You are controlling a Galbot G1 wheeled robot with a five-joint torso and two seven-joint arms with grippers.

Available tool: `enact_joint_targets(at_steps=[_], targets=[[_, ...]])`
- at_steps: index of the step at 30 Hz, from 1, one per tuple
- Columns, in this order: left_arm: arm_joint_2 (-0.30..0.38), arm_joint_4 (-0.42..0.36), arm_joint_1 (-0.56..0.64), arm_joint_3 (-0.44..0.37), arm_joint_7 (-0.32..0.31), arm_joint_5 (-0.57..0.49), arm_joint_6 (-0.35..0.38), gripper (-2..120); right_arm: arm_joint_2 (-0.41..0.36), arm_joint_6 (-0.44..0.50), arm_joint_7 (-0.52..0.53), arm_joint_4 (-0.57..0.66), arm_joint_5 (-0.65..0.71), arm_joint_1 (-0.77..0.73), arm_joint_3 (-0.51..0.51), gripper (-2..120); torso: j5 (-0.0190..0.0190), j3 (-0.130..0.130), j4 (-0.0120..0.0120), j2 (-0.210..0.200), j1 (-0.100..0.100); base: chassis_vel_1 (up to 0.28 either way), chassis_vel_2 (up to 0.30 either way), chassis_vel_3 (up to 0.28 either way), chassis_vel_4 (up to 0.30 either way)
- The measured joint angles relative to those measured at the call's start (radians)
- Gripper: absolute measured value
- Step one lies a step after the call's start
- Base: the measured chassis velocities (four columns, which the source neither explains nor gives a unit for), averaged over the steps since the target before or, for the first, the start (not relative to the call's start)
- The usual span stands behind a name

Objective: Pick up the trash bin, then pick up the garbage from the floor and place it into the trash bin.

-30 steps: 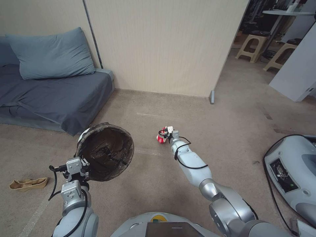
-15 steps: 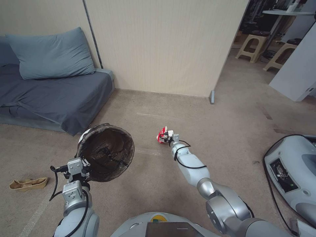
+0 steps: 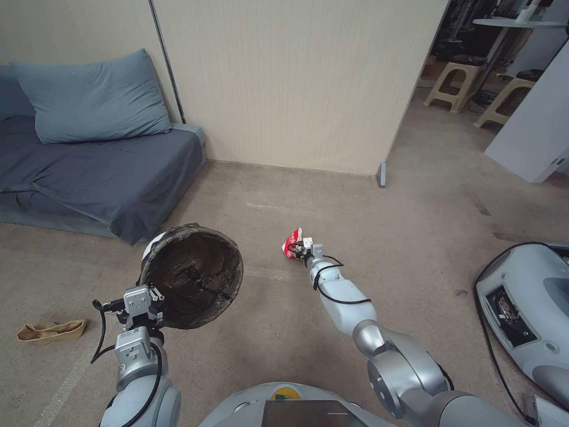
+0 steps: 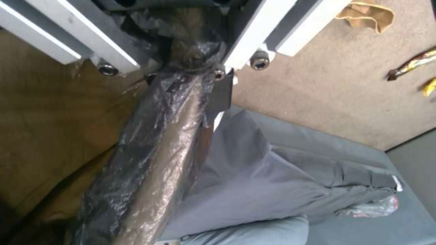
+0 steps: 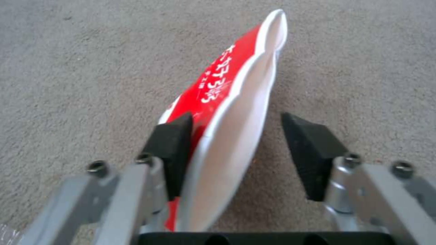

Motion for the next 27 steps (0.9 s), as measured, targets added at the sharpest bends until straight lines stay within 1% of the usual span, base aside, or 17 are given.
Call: enact_joint_targets(at_steps=[1, 2, 4, 5, 8, 9, 12, 13, 27], targets=[[-0.001, 0.003, -0.002, 0.002, 0.000, 0.002, 0.000, 0, 0.003, 0.001, 0.000, -0.004, -0.001, 0.001, 0.002, 39, 0.0000, 0.000, 0.0000, 0.000, 0.000, 0.000, 0.000, 0.000, 0.000], [-0.001, 0.003, -0.002, 0.002, 0.000, 0.002, 0.000, 0, 0.003, 0.001, 0.000, -0.004, -0.001, 0.001, 0.002, 39, 0.0000, 0.000, 0.0000, 0.000, 0.000, 0.000, 0.000, 0.000, 0.000], [-0.001, 0.007, -0.003, 0.003, 0.000, 0.002, 0.000, 0, 0.004, 0.004, 0.000, -0.008, -0.002, 0.002, 0.003, 30, 0.0000, 0.000, 0.0000, 0.000, 0.000, 0.000, 0.000, 0.000, 0.000], [-0.001, 0.007, -0.003, 0.003, 0.000, 0.002, 0.000, 0, 0.004, 0.004, 0.000, -0.008, -0.002, 0.002, 0.003, 30, 0.0000, 0.000, 0.0000, 0.000, 0.000, 0.000, 0.000, 0.000, 0.000], [0.000, 0.010, -0.005, 0.002, 0.000, 0.002, -0.001, 0, 0.005, 0.007, 0.000, -0.010, -0.004, 0.003, 0.005, 17, 0.0000, 0.000, 0.0000, 0.000, 0.000, 0.000, 0.000, 0.000, 0.000], [0.000, 0.010, -0.005, 0.002, 0.000, 0.002, -0.001, 0, 0.005, 0.007, 0.000, -0.010, -0.004, 0.003, 0.005, 17, 0.0000, 0.000, 0.0000, 0.000, 0.000, 0.000, 0.000, 0.000, 0.000], [0.000, 0.011, -0.005, 0.003, 0.000, 0.002, -0.001, 0, 0.006, 0.011, 0.000, -0.010, -0.005, 0.003, 0.006, 3, 0.0000, 0.000, 0.0000, 0.000, 0.000, 0.000, 0.000, 0.000, 0.000], [0.000, 0.011, -0.005, 0.003, 0.000, 0.002, -0.001, 0, 0.006, 0.013, -0.001, -0.011, -0.005, 0.003, 0.007, 0, 0.0000, 0.000, 0.0001, 0.000, 0.000, 0.000, 0.000, 0.000, 0.000], [0.001, 0.011, -0.002, 0.005, 0.000, 0.005, -0.002, 0, 0.008, 0.037, -0.004, -0.025, -0.026, 0.005, 0.013, 0, 0.0000, 0.000, 0.0000, 0.000, 0.000, 0.000, 0.000, 0.000, 0.000]])
